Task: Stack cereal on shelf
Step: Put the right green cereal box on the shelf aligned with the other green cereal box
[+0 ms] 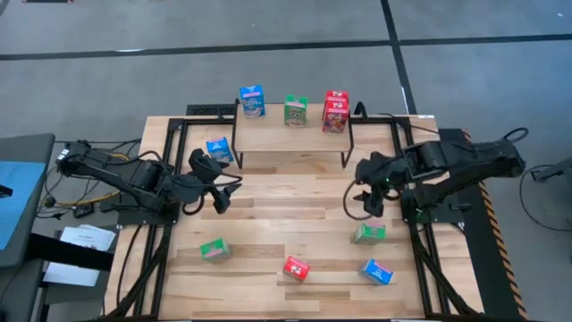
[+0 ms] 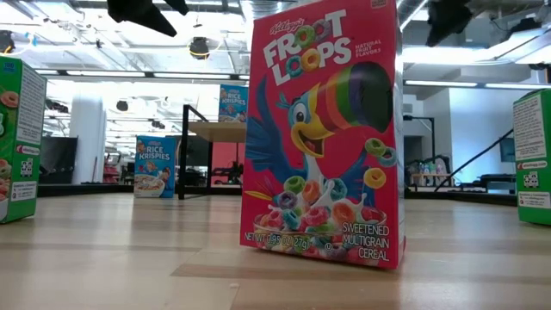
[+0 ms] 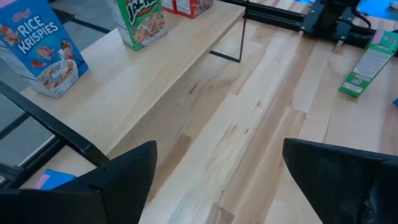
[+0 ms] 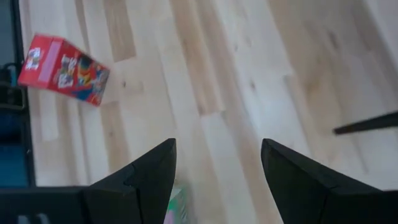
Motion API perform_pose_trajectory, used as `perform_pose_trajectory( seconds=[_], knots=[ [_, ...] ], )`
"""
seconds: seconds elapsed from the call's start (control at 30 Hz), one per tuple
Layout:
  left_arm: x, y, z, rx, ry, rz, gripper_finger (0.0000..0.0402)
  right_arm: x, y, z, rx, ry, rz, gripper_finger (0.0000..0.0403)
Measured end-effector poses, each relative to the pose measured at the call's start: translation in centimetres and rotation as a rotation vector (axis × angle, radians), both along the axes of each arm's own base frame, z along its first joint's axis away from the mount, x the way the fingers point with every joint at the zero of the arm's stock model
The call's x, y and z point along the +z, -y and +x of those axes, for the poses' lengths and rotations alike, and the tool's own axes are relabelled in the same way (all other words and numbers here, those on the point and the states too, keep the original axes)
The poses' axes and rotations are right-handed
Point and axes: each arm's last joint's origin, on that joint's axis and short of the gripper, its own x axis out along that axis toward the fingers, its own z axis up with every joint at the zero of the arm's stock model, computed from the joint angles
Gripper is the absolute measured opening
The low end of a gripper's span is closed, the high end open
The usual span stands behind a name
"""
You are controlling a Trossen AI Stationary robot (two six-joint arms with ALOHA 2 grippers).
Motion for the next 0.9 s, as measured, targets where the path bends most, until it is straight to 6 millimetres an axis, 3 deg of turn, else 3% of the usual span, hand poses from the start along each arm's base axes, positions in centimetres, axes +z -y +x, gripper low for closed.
perform_pose_trajectory(
  seconds=[0.53, 0.9],
  knots=[
    [0.0, 0.0, 0.0, -0.013, -0.015, 0.023, 0.0337, -0.6, -3.7, -1.1, -0.132, -0.089, 0.186, 0.0260],
    [0.0, 0.0, 0.0, -0.021, -0.024, 0.038, 0.0336, -1.9, -5.7, -1.2, -0.223, -0.219, 0.213, 0.0260]
  ],
)
